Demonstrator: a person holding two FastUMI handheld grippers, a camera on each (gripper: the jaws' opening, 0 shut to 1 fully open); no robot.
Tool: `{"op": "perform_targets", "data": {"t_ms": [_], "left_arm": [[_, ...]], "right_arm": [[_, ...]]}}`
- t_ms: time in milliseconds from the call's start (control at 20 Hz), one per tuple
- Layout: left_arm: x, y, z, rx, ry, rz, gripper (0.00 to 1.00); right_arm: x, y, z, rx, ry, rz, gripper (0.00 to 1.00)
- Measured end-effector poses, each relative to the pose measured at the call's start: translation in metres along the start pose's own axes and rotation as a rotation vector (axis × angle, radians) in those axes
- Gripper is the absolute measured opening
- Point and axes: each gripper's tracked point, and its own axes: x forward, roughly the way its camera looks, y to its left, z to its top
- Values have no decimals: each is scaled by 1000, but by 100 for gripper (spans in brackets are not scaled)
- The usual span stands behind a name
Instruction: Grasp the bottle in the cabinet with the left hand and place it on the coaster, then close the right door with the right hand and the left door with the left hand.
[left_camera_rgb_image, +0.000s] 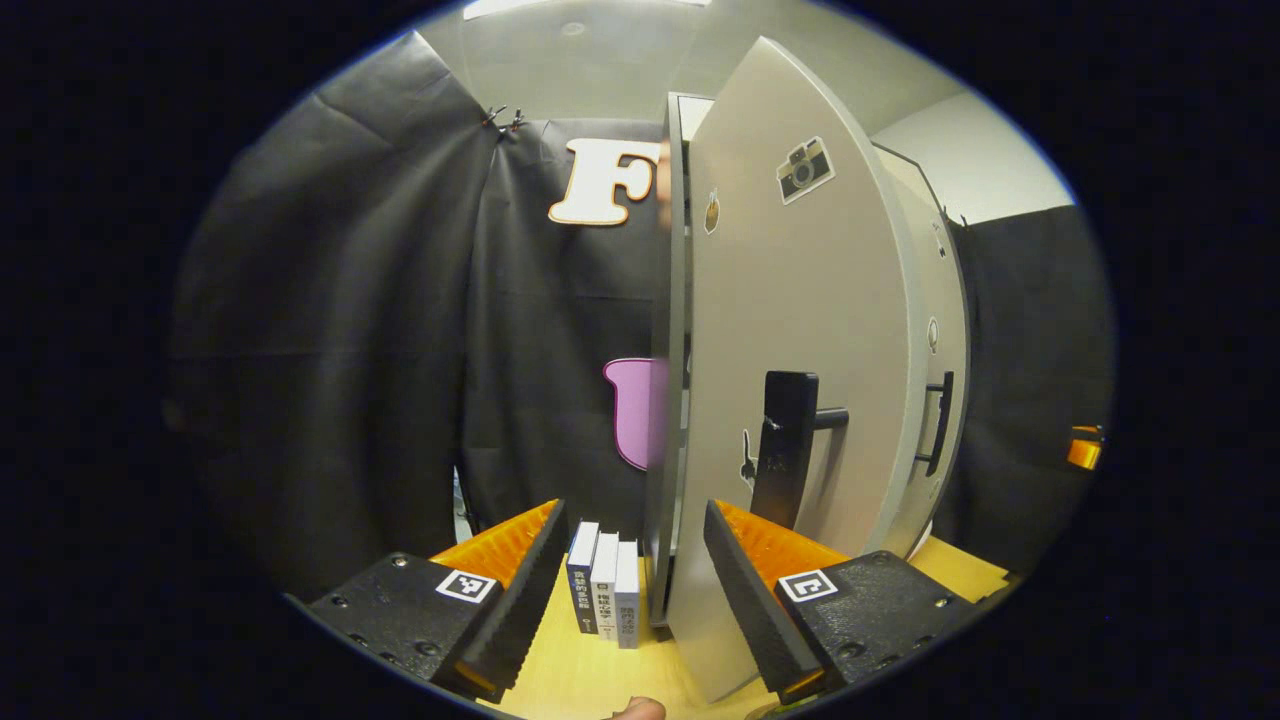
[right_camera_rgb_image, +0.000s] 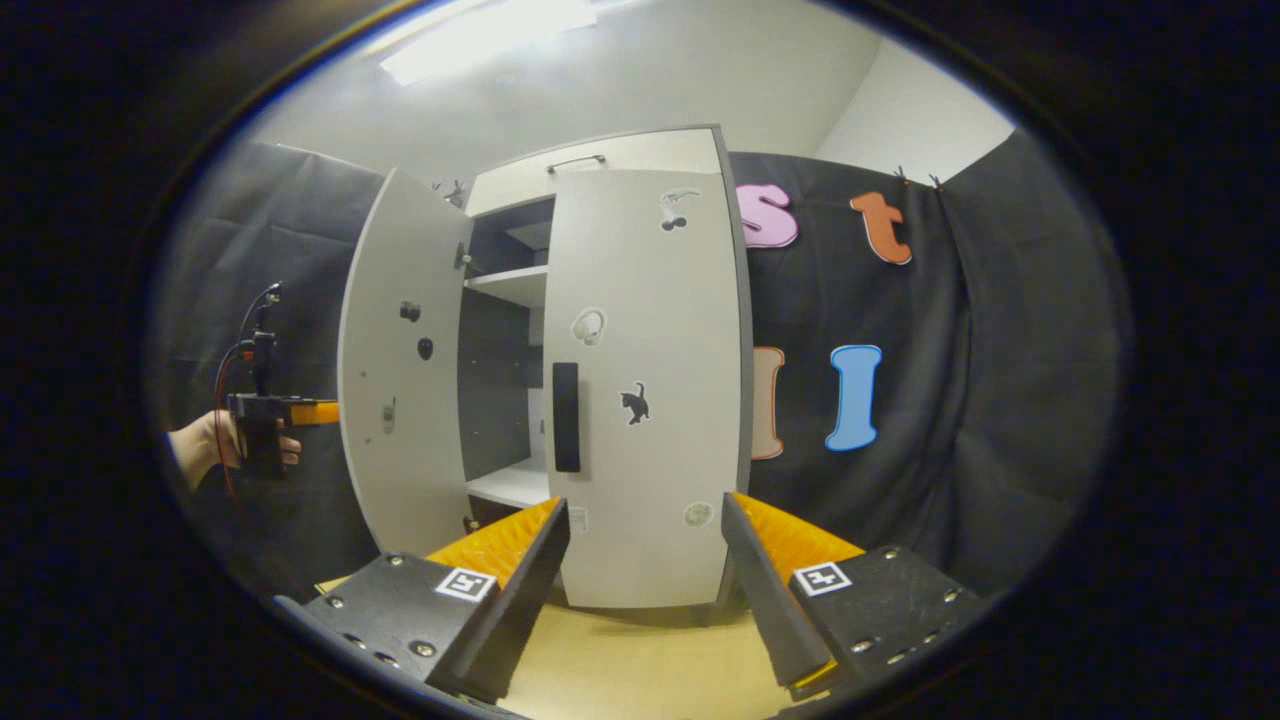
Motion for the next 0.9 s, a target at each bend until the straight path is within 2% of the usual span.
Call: {"op": "perform_targets", "data": {"t_ms": [150,400,900], "left_arm": [[4,-19,-2,-11,17,-23,91],[13,-42,2,37,12,-42,91],[21,-67,-5,2,24,-65,90]], "right_arm": [[-6,-6,-3,2,14,-19,93],[-19,-12,-2,15,6,-17,93],[-33,-28,-4,-2,20,-51,93]]}}
